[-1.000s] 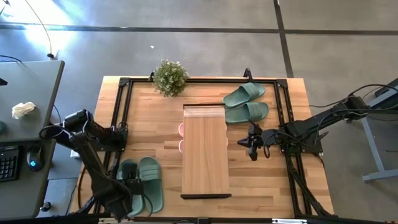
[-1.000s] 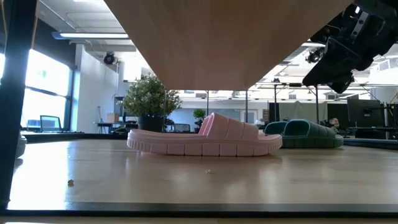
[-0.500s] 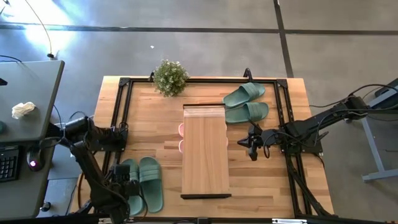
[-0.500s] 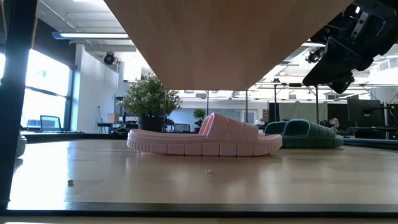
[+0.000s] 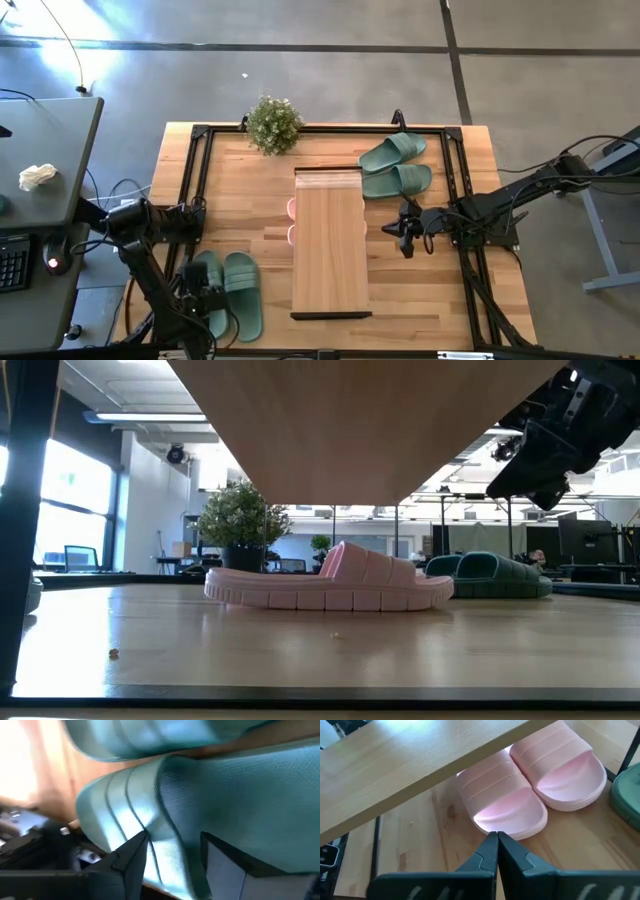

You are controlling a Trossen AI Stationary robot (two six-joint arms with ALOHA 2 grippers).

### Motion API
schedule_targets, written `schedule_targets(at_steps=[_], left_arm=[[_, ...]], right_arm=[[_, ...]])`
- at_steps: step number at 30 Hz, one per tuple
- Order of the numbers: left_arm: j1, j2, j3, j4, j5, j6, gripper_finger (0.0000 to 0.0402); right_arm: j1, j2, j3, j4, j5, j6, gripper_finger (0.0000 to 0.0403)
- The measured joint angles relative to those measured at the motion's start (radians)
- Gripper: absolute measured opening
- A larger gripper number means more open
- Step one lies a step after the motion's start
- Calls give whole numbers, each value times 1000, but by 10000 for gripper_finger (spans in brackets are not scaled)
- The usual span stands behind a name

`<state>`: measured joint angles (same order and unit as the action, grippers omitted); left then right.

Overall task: Pick and place slides into the shelf
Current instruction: Put the bottom left green slide under the shelf

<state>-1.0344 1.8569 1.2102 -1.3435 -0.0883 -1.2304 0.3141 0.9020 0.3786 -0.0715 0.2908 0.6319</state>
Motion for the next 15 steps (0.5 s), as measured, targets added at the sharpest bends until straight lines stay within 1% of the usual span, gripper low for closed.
schedule_targets(at_steps=[5,11,13,15], left_arm=[[0,0,-1,-55,-2,-15,112],[0,0,-2,-64,-6,-15,22],[0,0,3,-71,-6,-15,9],[0,0,21,-92,-6,-16,15]], right_arm=[[0,0,0,0,16,24,0],[0,0,0,0,16,25,0],[0,0,0,0,16,25,0],[0,0,0,0,16,24,0]])
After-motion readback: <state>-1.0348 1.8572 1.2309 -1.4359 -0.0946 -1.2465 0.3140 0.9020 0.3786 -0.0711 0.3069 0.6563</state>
